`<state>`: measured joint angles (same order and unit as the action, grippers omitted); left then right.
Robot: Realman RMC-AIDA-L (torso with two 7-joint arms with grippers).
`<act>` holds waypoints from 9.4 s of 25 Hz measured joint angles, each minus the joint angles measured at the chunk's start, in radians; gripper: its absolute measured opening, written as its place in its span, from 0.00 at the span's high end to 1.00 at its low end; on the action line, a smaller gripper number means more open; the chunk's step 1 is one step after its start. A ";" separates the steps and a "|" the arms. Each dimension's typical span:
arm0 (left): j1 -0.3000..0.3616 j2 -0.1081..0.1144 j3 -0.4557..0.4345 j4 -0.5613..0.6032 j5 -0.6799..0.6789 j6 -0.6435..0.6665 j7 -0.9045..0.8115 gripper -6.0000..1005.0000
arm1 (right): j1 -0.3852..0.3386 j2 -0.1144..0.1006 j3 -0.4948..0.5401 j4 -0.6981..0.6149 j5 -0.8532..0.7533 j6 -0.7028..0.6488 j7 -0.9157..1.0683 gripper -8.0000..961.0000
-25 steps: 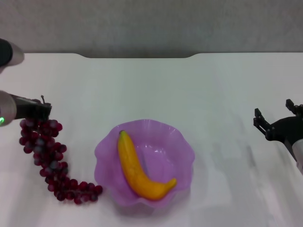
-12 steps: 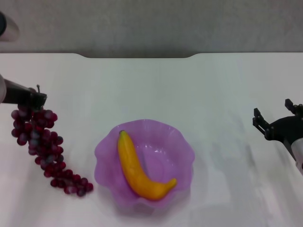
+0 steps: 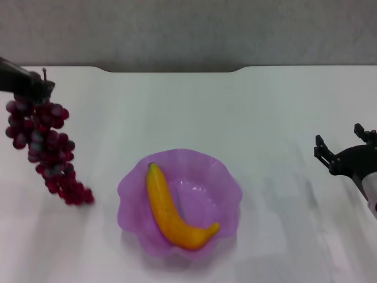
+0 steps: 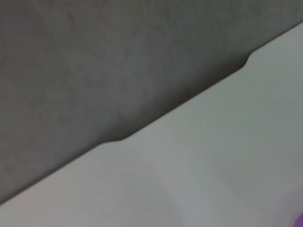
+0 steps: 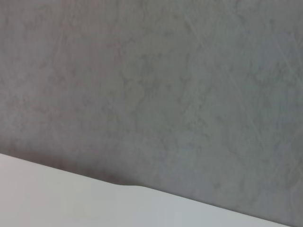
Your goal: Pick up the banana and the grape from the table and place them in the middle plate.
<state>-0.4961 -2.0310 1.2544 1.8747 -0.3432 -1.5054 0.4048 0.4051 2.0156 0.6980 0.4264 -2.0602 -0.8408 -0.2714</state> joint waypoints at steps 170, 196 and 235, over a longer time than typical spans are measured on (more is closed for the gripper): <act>0.034 -0.003 0.726 -1.566 -0.279 2.533 -0.630 0.12 | 0.024 -0.006 0.013 -0.154 0.011 -0.282 0.338 0.08; -0.043 -0.008 0.627 -1.742 -0.286 2.399 -0.638 0.12 | 0.071 0.003 0.009 -0.166 0.011 -0.168 0.342 0.08; 0.026 -0.025 0.612 -1.701 -0.270 2.277 -0.698 0.12 | 0.073 0.001 -0.003 -0.198 0.017 -0.023 0.342 0.08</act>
<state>-0.4705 -2.0560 1.8666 0.1740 -0.6132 0.7719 -0.2929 0.4783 2.0170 0.6949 0.2287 -2.0431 -0.8643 0.0701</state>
